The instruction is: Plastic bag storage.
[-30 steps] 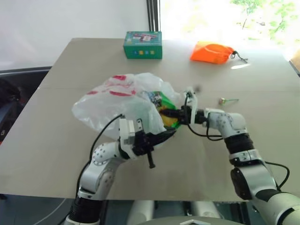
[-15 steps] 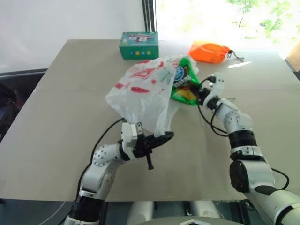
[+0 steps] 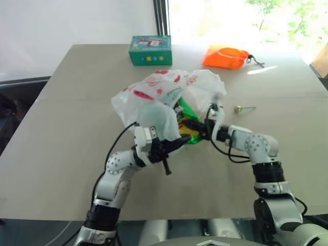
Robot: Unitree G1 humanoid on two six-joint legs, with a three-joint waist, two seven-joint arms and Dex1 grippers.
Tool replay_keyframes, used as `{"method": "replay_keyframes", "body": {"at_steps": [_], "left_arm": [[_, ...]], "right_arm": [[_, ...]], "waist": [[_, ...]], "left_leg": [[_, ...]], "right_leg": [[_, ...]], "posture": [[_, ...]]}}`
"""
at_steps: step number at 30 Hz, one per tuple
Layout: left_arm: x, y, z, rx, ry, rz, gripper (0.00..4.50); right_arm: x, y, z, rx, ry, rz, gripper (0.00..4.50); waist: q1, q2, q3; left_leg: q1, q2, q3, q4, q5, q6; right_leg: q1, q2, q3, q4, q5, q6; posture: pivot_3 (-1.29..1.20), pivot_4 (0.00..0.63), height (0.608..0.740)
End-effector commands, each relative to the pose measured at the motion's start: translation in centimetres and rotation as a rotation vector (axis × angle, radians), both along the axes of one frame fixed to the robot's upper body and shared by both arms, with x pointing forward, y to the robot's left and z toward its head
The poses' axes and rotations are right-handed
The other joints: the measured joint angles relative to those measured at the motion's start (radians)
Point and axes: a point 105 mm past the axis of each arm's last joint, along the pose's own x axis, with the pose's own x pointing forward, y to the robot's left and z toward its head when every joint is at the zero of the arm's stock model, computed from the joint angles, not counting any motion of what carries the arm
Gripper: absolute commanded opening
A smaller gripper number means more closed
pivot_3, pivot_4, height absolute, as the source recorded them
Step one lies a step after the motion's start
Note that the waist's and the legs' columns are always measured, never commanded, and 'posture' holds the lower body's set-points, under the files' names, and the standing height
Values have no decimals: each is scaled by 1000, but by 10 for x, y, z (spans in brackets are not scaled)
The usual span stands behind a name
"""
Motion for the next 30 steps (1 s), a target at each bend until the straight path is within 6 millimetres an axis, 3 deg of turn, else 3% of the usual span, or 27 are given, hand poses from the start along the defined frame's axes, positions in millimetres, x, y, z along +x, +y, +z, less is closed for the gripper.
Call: {"method": "replay_keyframes", "body": {"at_steps": [1, 4, 7, 9, 11, 13, 14, 17, 20, 25, 30], "left_arm": [[-4, -5, 1, 1, -17, -39, 0], [-6, -8, 0, 3, -16, -56, 0], [-5, -10, 0, 3, -19, -55, 0], [-4, -9, 0, 2, -23, -41, 0], [-2, -8, 1, 0, -28, -21, 0], [1, -4, 2, -5, -30, 12, 0], [3, -2, 3, -11, -31, 34, 0], [10, 7, 9, -59, -21, 115, 0], [13, 12, 15, -91, -17, 167, 0], [24, 19, 23, -164, -12, 286, 0], [24, 15, 22, -179, -8, 316, 0]], "right_arm": [[13, 22, 26, 37, -64, 55, 48], [40, 41, 42, 53, -122, -14, 48], [73, 47, 73, 119, -234, -223, 835], [83, 45, 83, 159, -270, -305, 1738], [86, 40, 80, 128, -314, -346, 2715], [77, 36, 62, -1, -409, -265, 3629], [68, 31, 49, -73, -457, -192, 3629], [42, -11, 25, -196, -545, -55, 3629], [28, -46, 32, -212, -648, -39, 3629], [42, -139, 29, -515, -783, -186, 3629], [47, -178, 13, -805, -834, -46, 3629]], "waist": [[-2, 0, 0], [-3, 0, 0], [-13, 0, 0], [-14, 0, 0], [-12, 0, 0], [-12, 0, 0], [-10, 0, 0], [1, 0, 0], [1, 1, 1], [1, 1, 1], [0, 0, 1]], "left_leg": [[1, 0, 1, 0, 0, 0], [1, 0, 1, 0, 0, 0], [1, 0, 1, -1, 0, 0], [1, 0, 1, -1, 0, 0], [1, -1, 0, -1, 0, 0], [0, -2, -1, -1, 0, 0], [0, -3, -1, -1, 0, 0], [-1, -4, -2, -1, 0, 0], [-5, -3, -4, 0, 0, 0], [2, -1, -1, 0, 0, 0], [4, 0, 2, 0, 0, 0]], "right_leg": [[0, 0, 0, 0, 0, 0], [0, 1, 0, 0, 0, 0], [0, 1, 0, 1, 0, 0], [-1, 1, 0, 0, 0, 0], [0, 0, -2, 0, 0, 0], [0, -1, -2, -1, 0, 0], [0, -1, -2, -1, 0, 0], [0, -3, -2, -2, 0, 0], [-1, -4, -3, -3, 0, 0], [4, -2, -2, -1, 0, 0], [5, 0, 1, -1, 0, 0]], "posture": [[0, 150, 740], [0, 150, 740], [0, 150, 740], [0, 150, 740], [0, 150, 740], [0, 150, 740], [0, 150, 740], [0, 150, 740], [0, 150, 740], [0, 150, 740], [0, 150, 740]]}}
